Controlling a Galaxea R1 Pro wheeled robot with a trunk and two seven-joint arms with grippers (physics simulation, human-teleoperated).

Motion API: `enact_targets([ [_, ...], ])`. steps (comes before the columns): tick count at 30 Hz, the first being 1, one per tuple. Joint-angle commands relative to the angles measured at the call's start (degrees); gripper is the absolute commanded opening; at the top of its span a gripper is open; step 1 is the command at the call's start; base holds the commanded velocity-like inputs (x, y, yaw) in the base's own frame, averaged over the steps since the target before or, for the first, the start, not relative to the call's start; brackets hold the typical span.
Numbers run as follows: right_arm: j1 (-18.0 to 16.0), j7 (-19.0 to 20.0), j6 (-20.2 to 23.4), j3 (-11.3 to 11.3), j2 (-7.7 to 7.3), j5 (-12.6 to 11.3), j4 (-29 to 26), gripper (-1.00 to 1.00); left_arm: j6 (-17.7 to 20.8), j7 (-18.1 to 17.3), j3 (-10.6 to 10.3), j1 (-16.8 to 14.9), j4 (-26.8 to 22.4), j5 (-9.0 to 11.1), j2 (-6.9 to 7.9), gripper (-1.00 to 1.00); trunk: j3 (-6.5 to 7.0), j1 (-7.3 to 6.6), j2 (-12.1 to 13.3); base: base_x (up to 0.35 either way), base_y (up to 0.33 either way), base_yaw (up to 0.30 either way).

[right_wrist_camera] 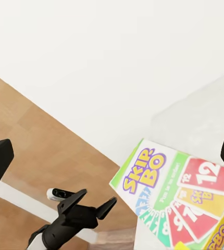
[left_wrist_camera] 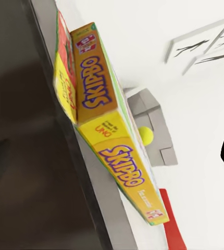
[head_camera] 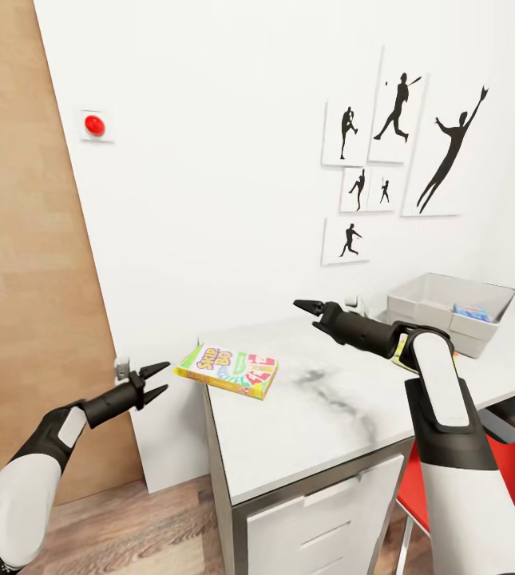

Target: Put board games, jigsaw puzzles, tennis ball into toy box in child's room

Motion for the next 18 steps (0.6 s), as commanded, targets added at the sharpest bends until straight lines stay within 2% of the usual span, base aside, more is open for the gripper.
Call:
enact_targets([
  [1,-0.03,-0.58,0.17,-0.06,-0.01,-0.6,-0.03,1.0,0.33,-0.13,0.15,-0.05,0.02,0.03,0.12,1.0,-0.06,-0.01,-0.03,0.0,0.0,0.0],
  [7,0.05,-0.58,0.17,-0.15,0.0,-0.58,-0.07,1.0,0.97,0.27,0.08,-0.04,0.0,-0.07,0.63,1.0,-0.06,-0.01,-0.03,0.0,0.0,0.0],
  [18,0.06,-0.58,0.17,-0.16,-0.01,-0.71,-0.09,1.0,1.17,0.67,-0.3,-0.05,0.0,-0.38,0.07,1.0,-0.06,-0.01,-0.03,0.0,0.0,0.0],
])
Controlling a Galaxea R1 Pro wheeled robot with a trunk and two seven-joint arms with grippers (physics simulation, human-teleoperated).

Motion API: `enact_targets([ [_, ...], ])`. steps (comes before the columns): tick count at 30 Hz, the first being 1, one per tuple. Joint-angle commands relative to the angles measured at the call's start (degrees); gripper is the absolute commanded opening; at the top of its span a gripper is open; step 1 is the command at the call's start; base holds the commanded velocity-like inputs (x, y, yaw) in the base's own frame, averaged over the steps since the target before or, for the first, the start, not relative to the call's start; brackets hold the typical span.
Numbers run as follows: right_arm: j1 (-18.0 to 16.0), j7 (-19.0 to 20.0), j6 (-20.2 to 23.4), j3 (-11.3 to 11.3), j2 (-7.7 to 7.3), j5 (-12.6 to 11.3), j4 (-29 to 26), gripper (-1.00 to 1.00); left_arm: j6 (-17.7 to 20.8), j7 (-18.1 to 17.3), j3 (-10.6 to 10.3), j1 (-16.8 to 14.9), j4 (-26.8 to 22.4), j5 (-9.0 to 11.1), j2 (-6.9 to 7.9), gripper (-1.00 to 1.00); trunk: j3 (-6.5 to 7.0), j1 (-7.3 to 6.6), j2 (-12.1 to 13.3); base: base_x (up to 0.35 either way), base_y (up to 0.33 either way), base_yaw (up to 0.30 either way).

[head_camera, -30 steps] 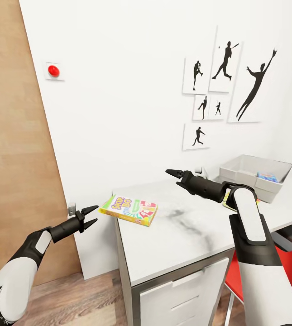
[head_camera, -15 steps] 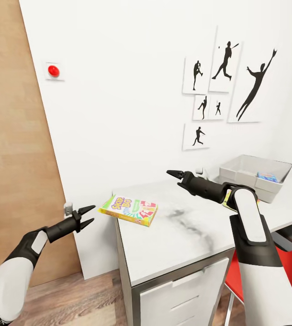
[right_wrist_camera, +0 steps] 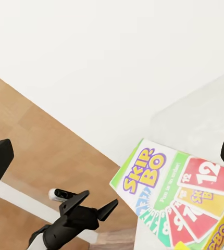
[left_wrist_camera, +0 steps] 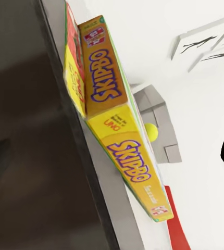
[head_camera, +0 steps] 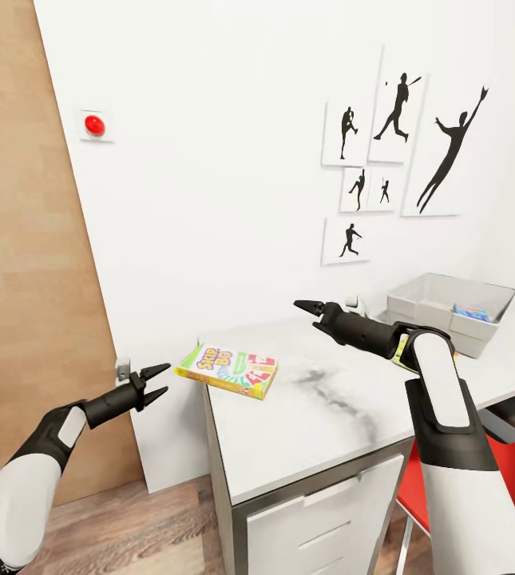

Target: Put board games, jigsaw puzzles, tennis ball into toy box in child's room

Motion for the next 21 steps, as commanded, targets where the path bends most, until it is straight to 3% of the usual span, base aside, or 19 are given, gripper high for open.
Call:
enact_targets([
  [1,-0.05,-0.58,0.17,-0.03,0.01,-0.62,-0.04,1.0,0.31,-0.05,0.16,-0.05,0.03,0.02,-0.04,1.0,-0.06,-0.01,-0.03,0.0,0.0,0.0],
  [21,-0.05,-0.58,0.17,-0.12,0.02,-0.75,-0.04,1.0,-0.24,0.25,0.17,-0.05,0.11,0.08,-0.27,1.0,-0.06,-0.01,-0.03,0.053,-0.045,0.0],
])
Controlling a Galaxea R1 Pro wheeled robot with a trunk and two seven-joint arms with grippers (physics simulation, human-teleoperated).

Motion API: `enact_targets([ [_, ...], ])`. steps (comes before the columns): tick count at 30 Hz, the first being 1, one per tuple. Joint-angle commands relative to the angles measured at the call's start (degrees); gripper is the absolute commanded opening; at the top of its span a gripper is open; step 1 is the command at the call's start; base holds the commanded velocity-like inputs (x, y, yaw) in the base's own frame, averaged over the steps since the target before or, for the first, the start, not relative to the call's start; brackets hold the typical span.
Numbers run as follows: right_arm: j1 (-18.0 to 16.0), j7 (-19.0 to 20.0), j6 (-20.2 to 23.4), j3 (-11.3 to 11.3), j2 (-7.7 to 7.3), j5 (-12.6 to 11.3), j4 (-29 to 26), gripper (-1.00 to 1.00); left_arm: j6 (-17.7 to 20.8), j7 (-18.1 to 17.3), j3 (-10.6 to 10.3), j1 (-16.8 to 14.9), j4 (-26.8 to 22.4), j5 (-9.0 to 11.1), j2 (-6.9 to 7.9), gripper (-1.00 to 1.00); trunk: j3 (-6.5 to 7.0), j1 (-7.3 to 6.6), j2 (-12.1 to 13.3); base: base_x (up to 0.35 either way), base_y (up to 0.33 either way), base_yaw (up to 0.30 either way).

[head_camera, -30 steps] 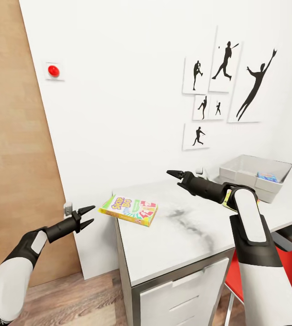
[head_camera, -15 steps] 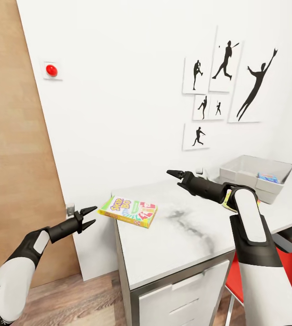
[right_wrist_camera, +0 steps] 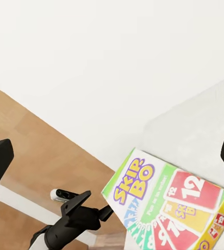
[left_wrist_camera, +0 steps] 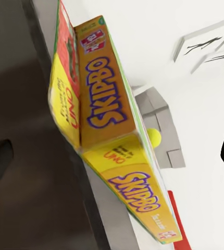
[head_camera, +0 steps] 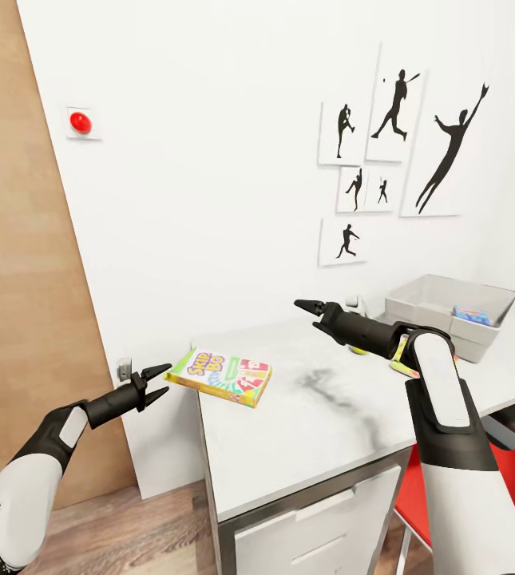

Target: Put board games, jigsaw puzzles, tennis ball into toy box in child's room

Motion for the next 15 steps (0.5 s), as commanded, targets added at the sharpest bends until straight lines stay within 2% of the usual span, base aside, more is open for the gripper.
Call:
enact_targets([
  [1,-0.05,-0.58,0.17,-0.03,-0.01,-0.6,-0.04,1.0,0.32,-0.11,0.15,-0.05,0.03,0.04,-0.01,1.0,-0.06,-0.01,-0.03,0.001,-0.026,0.0],
  [9,-0.1,-0.58,0.17,-0.1,-0.05,-0.66,-0.04,1.0,0.29,-0.11,0.15,-0.05,0.03,0.04,-0.01,1.0,-0.06,-0.01,-0.03,0.0,-0.157,0.0],
  [15,-0.09,-0.58,0.17,-0.12,-0.06,-0.68,-0.04,1.0,0.29,-0.13,0.15,-0.05,0.03,0.11,-0.01,1.0,-0.06,-0.01,-0.03,0.0,-0.035,0.0],
])
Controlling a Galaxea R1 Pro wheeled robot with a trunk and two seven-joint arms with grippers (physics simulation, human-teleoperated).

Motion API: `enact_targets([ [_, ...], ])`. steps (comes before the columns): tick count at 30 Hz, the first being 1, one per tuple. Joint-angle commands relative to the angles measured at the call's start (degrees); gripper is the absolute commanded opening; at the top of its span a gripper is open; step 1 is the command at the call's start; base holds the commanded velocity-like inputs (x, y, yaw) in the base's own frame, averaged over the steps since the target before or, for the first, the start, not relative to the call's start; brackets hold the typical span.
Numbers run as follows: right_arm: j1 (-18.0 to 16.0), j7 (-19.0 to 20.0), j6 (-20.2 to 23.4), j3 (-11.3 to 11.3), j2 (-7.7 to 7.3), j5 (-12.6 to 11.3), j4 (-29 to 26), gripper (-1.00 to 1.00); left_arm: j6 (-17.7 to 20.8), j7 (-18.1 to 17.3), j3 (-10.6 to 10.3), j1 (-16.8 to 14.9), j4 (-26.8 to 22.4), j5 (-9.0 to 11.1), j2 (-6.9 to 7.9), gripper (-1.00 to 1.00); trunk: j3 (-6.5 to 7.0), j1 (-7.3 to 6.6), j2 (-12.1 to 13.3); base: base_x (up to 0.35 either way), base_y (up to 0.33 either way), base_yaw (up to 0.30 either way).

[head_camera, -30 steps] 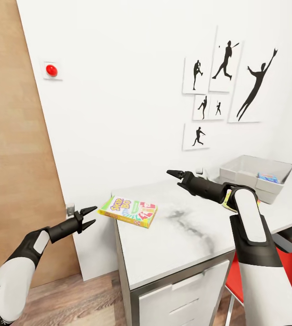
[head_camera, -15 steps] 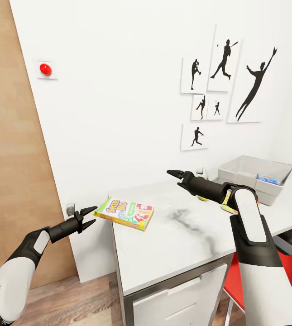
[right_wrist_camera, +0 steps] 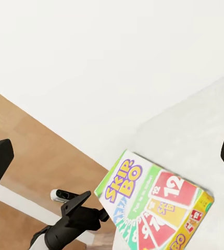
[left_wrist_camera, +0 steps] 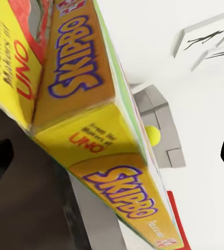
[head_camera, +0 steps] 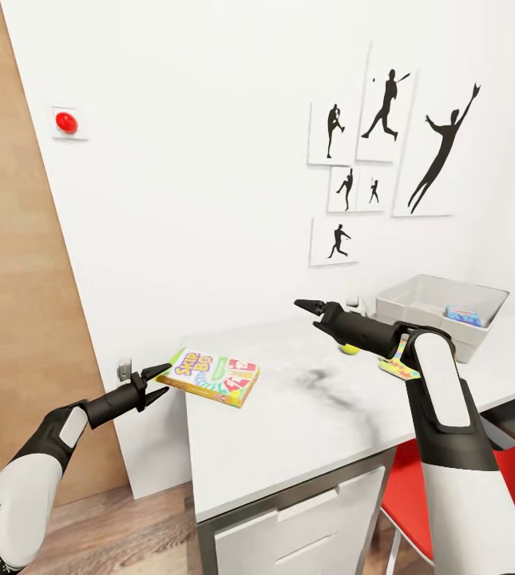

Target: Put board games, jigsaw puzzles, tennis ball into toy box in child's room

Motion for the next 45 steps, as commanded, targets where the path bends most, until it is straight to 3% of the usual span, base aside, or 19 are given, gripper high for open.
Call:
enact_targets([
  [1,-0.04,-0.59,0.17,-0.03,0.0,-0.6,-0.04,1.0,0.33,-0.12,0.15,-0.05,0.03,0.04,-0.01,1.0,-0.06,-0.01,-0.03,0.0,-0.009,0.0],
  [14,-0.04,-0.59,0.17,0.05,-1.09,-0.68,-0.1,1.0,0.21,-0.16,0.19,-0.05,0.03,0.1,-0.01,1.0,-0.06,-0.01,-0.03,0.051,-0.001,0.0],
  [27,-0.02,-0.59,0.17,0.05,-1.23,-0.69,-0.12,1.0,0.08,-0.16,0.19,-0.05,0.03,0.14,-0.01,1.0,-0.06,-0.01,-0.03,0.011,0.0,0.0],
  [28,-0.03,-0.59,0.17,0.05,-1.23,-0.69,-0.12,1.0,0.11,-0.16,0.21,-0.03,0.03,0.14,-0.01,-1.0,-0.06,-0.01,-0.03,0.0,0.0,0.0],
  [45,-0.08,-0.59,0.17,-0.02,-1.23,-0.69,-0.1,1.0,0.41,-1.18,0.28,0.02,0.03,0.22,0.15,-1.0,-0.06,-0.01,-0.03,0.0,0.0,0.0],
])
